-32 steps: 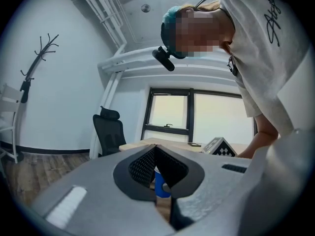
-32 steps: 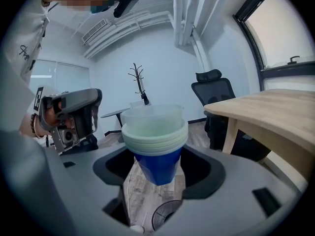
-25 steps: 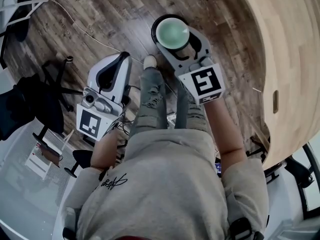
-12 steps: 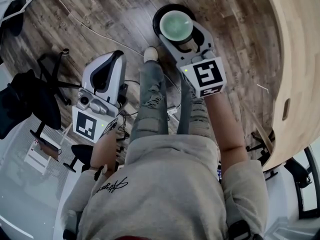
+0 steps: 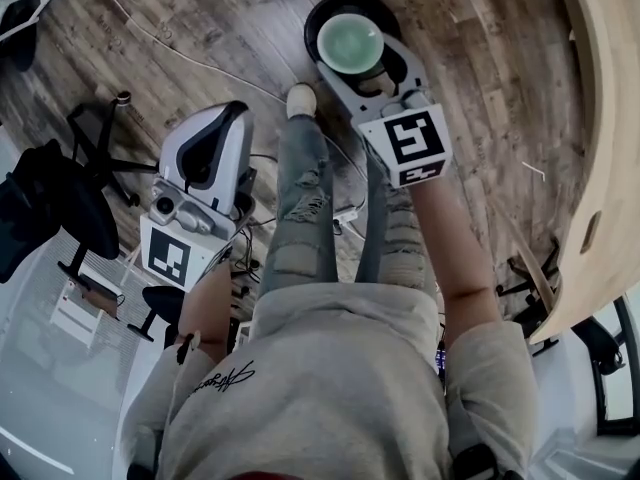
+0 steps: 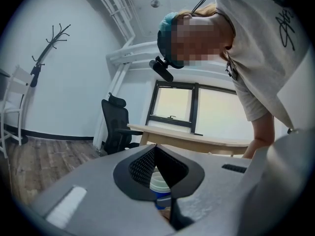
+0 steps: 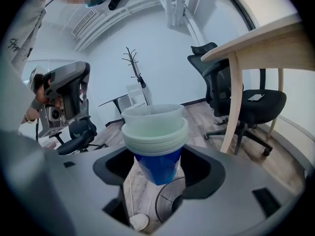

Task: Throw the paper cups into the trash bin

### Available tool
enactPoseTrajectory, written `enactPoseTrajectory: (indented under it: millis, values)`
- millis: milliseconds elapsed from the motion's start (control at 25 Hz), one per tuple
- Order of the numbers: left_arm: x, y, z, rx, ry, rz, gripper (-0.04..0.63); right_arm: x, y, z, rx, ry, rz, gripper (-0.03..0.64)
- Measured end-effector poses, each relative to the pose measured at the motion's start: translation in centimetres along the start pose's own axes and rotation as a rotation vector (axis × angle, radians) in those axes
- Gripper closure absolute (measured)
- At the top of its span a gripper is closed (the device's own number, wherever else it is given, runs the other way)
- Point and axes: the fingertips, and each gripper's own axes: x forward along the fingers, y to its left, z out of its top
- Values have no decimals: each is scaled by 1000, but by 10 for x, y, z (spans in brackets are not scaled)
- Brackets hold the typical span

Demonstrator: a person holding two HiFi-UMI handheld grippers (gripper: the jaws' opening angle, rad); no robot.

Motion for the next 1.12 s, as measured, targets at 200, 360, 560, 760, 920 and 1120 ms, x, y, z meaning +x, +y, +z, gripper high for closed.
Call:
enactPoseTrajectory:
  millis: [200, 360, 560, 760, 920, 1120]
  values:
    - [-3, 3, -18, -17, 6, 10, 592, 13, -5, -28, -3, 32, -5, 324]
    - [-4, 5, -30, -32, 16, 15, 592, 22, -10, -49, 9, 62, -11, 324]
    - [-3, 6, -44, -43, 24, 11, 592, 32, -17, -72, 11, 90, -20, 324]
    - [-3, 10, -59, -56, 31, 16, 592, 45, -24, -96, 3, 128, -17, 323]
    - [-3, 12, -70, -61, 37, 17, 592, 54, -27, -118, -5, 162, -10, 323]
    - [-4, 10, -83, -74, 44, 19, 592, 66, -30, -142, 13, 197, -3, 323]
